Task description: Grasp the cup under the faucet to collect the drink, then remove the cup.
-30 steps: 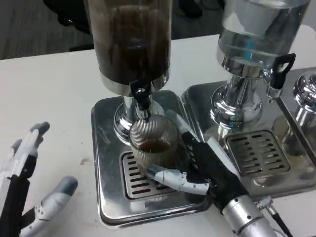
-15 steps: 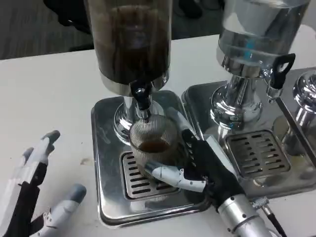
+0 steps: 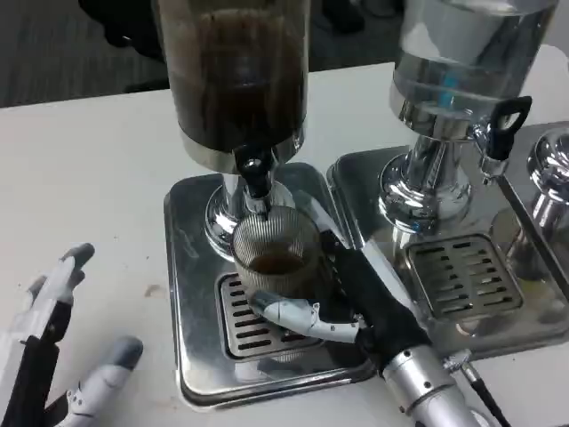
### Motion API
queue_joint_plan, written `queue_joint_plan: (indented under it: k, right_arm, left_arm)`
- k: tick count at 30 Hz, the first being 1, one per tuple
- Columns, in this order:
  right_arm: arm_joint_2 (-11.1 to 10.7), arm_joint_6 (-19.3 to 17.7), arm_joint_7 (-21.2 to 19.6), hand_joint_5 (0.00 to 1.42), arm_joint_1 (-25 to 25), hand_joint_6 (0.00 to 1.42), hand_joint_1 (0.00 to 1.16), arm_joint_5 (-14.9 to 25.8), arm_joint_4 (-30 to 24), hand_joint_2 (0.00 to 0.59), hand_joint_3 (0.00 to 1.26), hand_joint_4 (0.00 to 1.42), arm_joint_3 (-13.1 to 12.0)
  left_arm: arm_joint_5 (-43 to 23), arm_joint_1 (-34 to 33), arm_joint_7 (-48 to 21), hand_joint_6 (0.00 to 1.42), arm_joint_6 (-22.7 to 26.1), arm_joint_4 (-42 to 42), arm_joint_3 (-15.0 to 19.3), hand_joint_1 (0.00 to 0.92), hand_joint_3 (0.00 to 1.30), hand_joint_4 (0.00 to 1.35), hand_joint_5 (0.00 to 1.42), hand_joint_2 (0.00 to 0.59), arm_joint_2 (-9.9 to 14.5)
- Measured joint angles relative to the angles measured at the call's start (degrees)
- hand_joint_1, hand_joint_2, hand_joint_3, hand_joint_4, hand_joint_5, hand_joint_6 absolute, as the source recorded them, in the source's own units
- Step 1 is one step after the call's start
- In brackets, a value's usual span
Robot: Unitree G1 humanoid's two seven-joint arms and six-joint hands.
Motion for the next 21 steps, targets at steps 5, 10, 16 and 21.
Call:
queue_joint_plan:
  k: [5, 10, 16, 21]
  right_arm:
    - [0.69, -0.18, -1.10, 0.00, -0.79, 0.12, 0.87, 0.00, 1.08, 0.164, 0.00, 0.00, 0.07]
    - [1.30, -0.44, -1.62, 0.05, -1.80, 0.20, 0.89, -0.02, 2.48, 0.173, 0.00, 0.02, 0.28]
    - [1.89, -0.64, -1.67, 0.20, -2.93, 0.35, 0.94, 0.01, 3.92, 0.164, 0.03, 0.19, 0.40]
    - [2.34, -1.84, -1.85, 0.28, -3.83, 0.42, 0.97, 0.20, 5.97, 0.173, 0.13, 0.29, 0.46]
  left_arm:
    - [-0.35, 0.13, 0.00, 0.00, 0.19, -0.31, 0.00, 0.000, 0.06, 0.00, 0.12, 0.183, 0.00]
    - [-0.80, 0.52, -0.01, 0.00, 0.49, -0.70, 0.00, 0.000, 0.07, 0.00, 0.12, 0.183, 0.00]
    - [-1.87, 0.91, -0.01, 0.00, 0.58, -1.05, 0.00, 0.000, 0.09, 0.00, 0.12, 0.183, 0.00]
    - [-2.11, 1.48, -0.01, 0.00, 0.78, -1.70, 0.01, 0.000, 0.09, 0.00, 0.12, 0.183, 0.00]
